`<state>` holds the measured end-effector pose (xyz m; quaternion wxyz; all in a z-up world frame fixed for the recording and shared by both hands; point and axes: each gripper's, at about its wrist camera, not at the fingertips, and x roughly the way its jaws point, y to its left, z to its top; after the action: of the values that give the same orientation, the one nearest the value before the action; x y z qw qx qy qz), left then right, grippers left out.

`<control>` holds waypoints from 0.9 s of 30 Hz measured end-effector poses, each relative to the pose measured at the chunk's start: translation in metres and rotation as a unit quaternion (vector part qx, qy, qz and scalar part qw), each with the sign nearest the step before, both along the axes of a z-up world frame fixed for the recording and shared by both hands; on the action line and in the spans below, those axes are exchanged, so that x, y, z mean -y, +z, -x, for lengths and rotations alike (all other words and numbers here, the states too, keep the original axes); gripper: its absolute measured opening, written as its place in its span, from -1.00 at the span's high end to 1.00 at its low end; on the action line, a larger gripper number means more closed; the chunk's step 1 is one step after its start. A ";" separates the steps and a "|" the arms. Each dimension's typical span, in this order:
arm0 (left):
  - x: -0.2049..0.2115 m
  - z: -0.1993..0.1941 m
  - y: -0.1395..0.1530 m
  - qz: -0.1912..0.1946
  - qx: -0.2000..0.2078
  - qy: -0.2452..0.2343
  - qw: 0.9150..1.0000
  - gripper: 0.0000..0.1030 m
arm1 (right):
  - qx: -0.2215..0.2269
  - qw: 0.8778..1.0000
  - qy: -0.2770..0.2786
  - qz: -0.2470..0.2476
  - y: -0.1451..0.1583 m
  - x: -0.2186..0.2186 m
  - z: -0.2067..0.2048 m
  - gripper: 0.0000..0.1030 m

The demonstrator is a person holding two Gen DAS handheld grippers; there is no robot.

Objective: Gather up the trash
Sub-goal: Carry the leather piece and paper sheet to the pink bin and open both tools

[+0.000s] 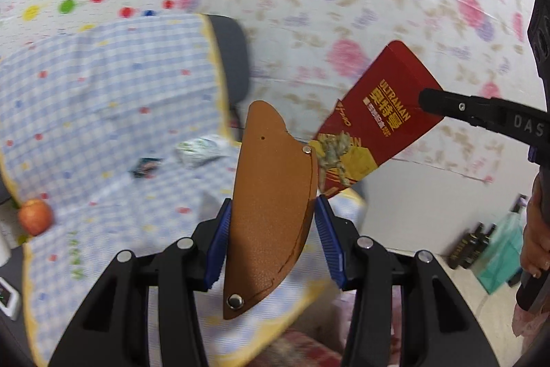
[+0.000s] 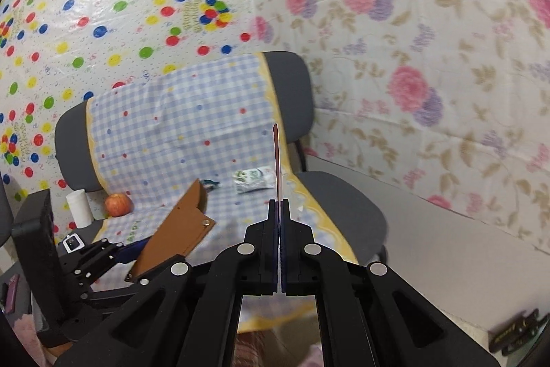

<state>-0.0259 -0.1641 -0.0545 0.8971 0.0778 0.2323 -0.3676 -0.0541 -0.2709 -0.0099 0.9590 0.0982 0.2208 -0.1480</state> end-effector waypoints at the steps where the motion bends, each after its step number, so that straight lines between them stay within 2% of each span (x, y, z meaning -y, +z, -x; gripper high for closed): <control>1: 0.010 0.007 -0.004 -0.001 -0.004 -0.016 1.000 0.10 | -0.006 1.000 -0.005 0.002 -0.002 0.002 0.011 0.98; 4: 0.039 0.023 -0.018 -0.021 -0.013 -0.059 0.998 0.10 | -0.031 0.999 -0.035 0.019 -0.011 0.007 0.037 0.97; 11: 0.084 0.066 -0.053 -0.062 -0.028 -0.137 0.988 0.10 | -0.075 0.992 -0.094 -0.030 -0.051 0.029 0.099 0.97; 16: 0.093 0.080 -0.069 -0.075 -0.047 -0.159 0.983 0.10 | -0.114 0.985 -0.114 -0.061 -0.084 0.035 0.120 0.96; 21: 0.101 0.086 -0.079 -0.088 -0.064 -0.178 0.978 0.10 | -0.136 0.980 -0.124 -0.070 -0.099 0.039 0.127 0.95; 24: 0.109 0.089 -0.085 -0.097 -0.077 -0.186 0.975 0.08 | -0.142 0.978 -0.128 -0.082 -0.109 0.044 0.129 0.88; 25: 0.111 0.089 -0.087 -0.099 -0.080 -0.187 0.974 0.06 | -0.144 0.977 -0.128 -0.088 -0.113 0.047 0.129 0.87; 27: 0.114 0.088 -0.089 -0.101 -0.085 -0.186 0.974 -0.30 | -0.146 0.976 -0.128 -0.102 -0.121 0.054 0.129 0.87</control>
<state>-0.1141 -0.2783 -0.1433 0.7773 0.1788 0.3251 -0.5081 -0.1829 -0.3247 -0.1306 0.8743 0.2006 0.3585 -0.2587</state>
